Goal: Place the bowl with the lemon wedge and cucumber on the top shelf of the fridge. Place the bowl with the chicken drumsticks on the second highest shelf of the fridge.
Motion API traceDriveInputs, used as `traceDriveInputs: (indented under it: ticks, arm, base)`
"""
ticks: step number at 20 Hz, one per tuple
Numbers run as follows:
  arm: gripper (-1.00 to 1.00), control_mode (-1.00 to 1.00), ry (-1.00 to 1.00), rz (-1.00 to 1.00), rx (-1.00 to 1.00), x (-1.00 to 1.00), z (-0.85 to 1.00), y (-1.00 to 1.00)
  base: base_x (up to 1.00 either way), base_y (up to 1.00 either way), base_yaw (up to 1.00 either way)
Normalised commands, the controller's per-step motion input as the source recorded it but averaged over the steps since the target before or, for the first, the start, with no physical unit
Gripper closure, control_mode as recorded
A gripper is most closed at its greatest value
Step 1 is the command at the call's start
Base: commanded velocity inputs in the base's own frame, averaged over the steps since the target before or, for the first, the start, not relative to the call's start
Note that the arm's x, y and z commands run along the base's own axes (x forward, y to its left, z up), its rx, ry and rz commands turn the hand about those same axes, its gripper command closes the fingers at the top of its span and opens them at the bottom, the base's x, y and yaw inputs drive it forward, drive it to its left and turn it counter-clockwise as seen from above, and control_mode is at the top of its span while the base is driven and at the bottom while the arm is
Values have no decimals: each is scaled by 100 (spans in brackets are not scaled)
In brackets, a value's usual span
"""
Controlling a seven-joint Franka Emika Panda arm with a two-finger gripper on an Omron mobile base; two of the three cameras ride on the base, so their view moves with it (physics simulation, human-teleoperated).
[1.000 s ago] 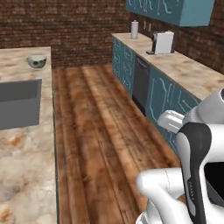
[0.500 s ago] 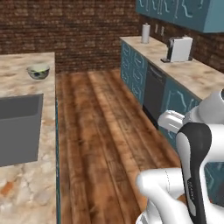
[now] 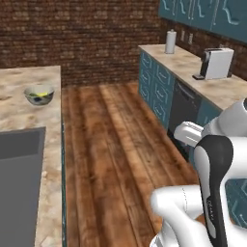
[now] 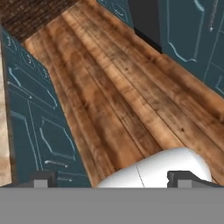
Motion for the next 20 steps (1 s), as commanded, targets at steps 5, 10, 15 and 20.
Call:
traceDriveInputs:
  ticks: [5, 10, 15, 20]
  arm:
    - [-100, 100, 0, 0, 0, 0, 0, 0]
    - [-100, 100, 0, 0, 0, 0, 0, 0]
    - [-100, 100, 0, 0, 0, 0, 0, 0]
    - [-100, 100, 0, 0, 0, 0, 0, 0]
  base:
    - [100, 0, -7]
    - [100, 0, -2]
    - [100, 0, 0]
    - [100, -11, 1]
